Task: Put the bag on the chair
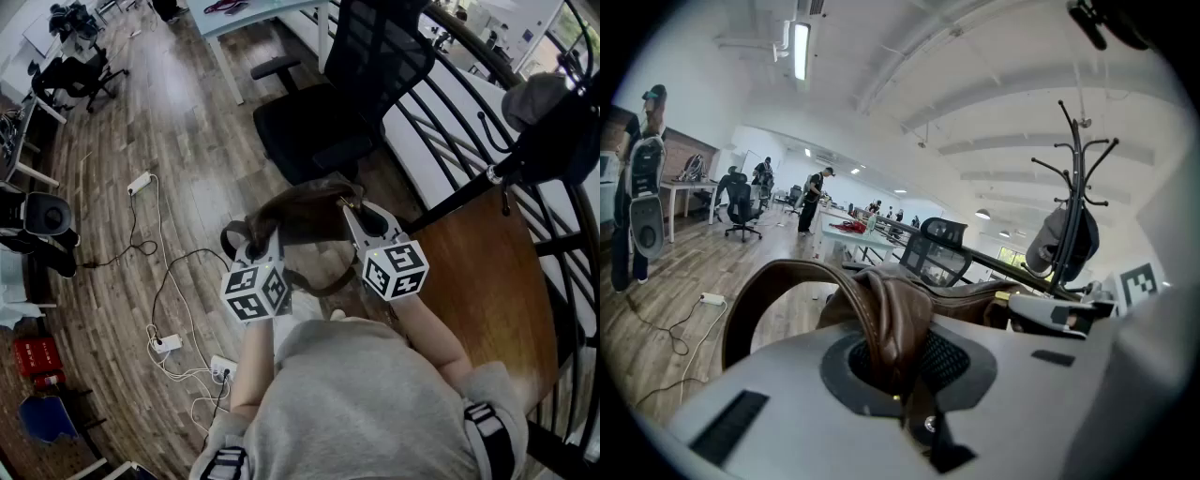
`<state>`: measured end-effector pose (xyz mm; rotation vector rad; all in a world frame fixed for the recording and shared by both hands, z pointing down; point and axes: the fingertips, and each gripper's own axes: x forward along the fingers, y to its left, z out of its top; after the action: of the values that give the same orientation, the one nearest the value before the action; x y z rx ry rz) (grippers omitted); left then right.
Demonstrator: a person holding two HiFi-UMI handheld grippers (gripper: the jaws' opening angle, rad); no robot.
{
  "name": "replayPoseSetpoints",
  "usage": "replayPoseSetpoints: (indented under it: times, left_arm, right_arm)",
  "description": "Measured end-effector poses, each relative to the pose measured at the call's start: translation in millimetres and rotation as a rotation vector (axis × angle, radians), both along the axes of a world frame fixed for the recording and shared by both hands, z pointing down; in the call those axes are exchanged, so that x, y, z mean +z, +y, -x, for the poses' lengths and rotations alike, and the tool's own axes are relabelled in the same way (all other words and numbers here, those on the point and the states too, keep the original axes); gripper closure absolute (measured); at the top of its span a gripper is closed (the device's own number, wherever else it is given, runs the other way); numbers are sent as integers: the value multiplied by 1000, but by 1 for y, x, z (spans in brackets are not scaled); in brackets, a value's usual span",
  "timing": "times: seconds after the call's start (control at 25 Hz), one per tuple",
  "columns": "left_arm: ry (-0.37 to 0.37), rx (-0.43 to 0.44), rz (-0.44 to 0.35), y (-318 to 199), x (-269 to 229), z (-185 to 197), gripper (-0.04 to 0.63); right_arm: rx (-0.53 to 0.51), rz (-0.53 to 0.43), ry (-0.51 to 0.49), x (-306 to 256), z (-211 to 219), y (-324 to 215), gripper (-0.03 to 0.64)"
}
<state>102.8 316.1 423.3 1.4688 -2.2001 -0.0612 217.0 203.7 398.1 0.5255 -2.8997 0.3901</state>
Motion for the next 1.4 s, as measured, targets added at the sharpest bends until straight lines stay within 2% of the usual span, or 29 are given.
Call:
replayPoseSetpoints:
  times: [0.36,0.52,0.68,0.92,1.16,1.4]
  left_arm:
    - [-27,-4,0,21,-6,-37,577]
    - [-27,-26,-14,26,-11,-42,577]
    - [-33,-44,-19,23,-10,-44,577]
    - [-1,-68,-10,25,-7,-45,577]
    - [17,-74,-8,21,-2,-18,577]
    - [3,-44,-6,-4,-1,24,577]
  right_arm:
    - [-13,7,-11,0,-41,29,555]
    - [-31,-10,-18,-7,-46,34,557]
    - [-51,39,-50,-7,-45,29,554]
    - [-65,59,-15,-3,-40,27,552]
    - [-92,77,-19,-1,-16,24,552]
    - [-70,85,-24,2,23,6,552]
